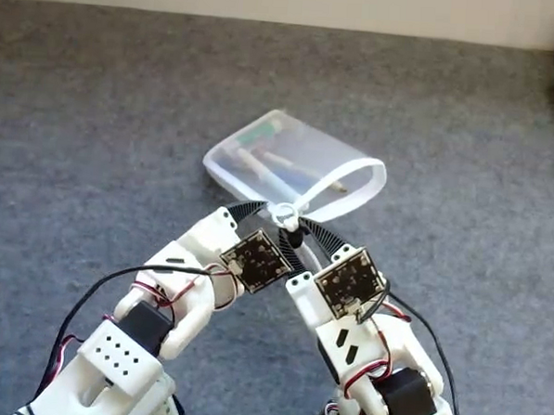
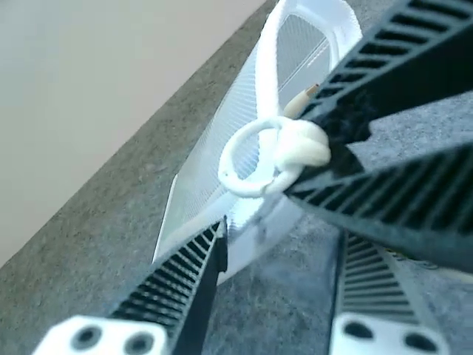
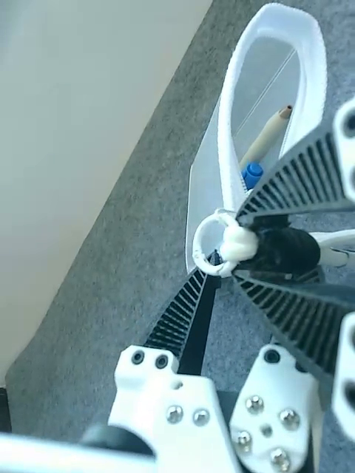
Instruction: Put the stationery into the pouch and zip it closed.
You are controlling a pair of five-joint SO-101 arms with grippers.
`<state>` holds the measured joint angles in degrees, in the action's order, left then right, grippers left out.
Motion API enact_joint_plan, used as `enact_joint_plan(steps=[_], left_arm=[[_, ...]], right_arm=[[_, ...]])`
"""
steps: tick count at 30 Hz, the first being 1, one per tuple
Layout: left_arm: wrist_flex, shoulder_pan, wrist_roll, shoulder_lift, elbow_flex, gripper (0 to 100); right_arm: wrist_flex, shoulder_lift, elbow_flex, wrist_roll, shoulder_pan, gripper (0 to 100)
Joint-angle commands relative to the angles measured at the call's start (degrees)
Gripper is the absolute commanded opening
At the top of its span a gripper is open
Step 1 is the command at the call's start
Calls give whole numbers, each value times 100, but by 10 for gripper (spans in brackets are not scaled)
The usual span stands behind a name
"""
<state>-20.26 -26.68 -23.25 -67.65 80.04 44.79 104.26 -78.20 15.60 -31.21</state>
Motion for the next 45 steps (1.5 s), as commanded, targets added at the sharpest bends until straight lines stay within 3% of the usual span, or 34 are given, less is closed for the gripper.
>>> enact_joint_plan(steps=[1,8,12,21,27,29,42,45], left_arm=[[457,-119,0,-57,101,230],[1846,-101,0,-57,690,143],[2233,-92,0,-57,831,137],[2207,-145,0,-48,857,132],[2242,-321,-26,-57,1051,10],[2224,-321,-26,-101,1086,10],[2171,22,0,-101,1095,7],[1732,48,0,-110,980,6]], right_arm=[[-189,119,198,-26,22,5],[-189,119,198,-26,22,5],[-189,119,198,-26,22,5],[-189,119,189,-35,22,5],[-189,119,233,-26,127,5],[-242,119,233,-35,286,5],[-1982,119,-699,-62,1385,5],[-2457,119,-936,-62,1604,5]])
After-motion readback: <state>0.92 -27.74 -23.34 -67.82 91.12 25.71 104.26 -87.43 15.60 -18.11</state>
